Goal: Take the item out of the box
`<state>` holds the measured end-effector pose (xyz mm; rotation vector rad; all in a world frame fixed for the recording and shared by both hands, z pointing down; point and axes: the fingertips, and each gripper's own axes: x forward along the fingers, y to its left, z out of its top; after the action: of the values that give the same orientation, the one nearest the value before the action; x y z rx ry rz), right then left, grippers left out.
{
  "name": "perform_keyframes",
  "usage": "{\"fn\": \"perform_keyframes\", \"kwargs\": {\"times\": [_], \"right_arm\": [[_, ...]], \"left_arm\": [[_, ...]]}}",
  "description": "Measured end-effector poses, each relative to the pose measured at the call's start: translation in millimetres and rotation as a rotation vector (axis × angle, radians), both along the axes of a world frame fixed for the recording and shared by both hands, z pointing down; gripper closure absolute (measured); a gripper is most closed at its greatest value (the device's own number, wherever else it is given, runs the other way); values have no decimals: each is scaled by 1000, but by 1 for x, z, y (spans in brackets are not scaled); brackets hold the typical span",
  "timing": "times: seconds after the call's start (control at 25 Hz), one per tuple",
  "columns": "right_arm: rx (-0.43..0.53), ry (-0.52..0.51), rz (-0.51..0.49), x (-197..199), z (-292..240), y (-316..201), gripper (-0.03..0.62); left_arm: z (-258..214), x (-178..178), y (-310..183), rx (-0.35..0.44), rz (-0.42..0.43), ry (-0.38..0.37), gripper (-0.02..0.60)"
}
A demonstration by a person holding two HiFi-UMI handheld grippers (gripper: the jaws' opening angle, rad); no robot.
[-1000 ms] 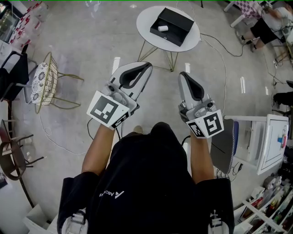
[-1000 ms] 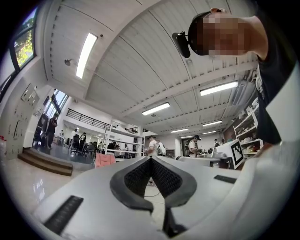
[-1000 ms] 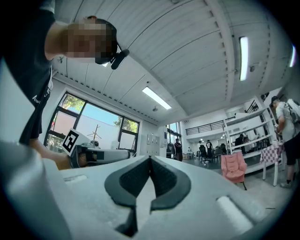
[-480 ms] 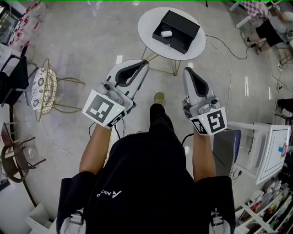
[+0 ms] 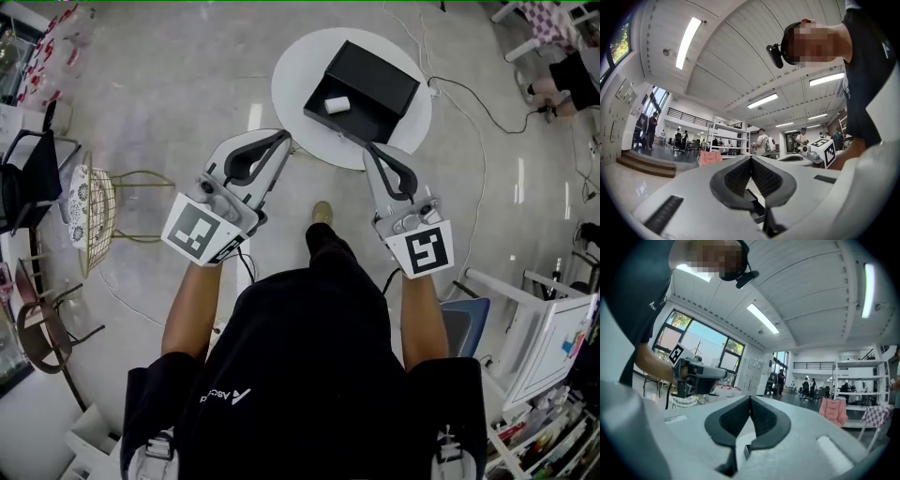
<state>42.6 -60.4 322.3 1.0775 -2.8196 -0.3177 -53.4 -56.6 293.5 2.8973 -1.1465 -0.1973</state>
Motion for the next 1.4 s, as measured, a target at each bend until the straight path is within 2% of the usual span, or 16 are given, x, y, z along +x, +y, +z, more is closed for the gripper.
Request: {"fn": "perform_keyframes", "kwargs": {"times": [0.2,0.44,0.52,0.64,0.84,1.16,1.4], "right_arm": [[-85,198,-49,3,53,-80,592],[-125,416,-151,-4,111,-140,591],[-142,484,-184,-8,133,-151,542],[-176,598,-231,-18,165,-163,528],[-250,833,-313,-31,226,-176,459],[-317,1218,-448,-32,316,-192,384],[-332,1369,-489,-34,354,-202,373]], "left_arm": [[27,9,-81,-35,-16,-21,582],[51,9,-135,-81,-14,-47,583],[51,8,-147,-82,-8,-38,581],[56,0,-162,-94,6,-33,581],[67,-11,-179,-107,64,-30,583],[104,-20,-191,-181,161,-65,583],[115,-29,-193,-206,195,-54,581]]}}
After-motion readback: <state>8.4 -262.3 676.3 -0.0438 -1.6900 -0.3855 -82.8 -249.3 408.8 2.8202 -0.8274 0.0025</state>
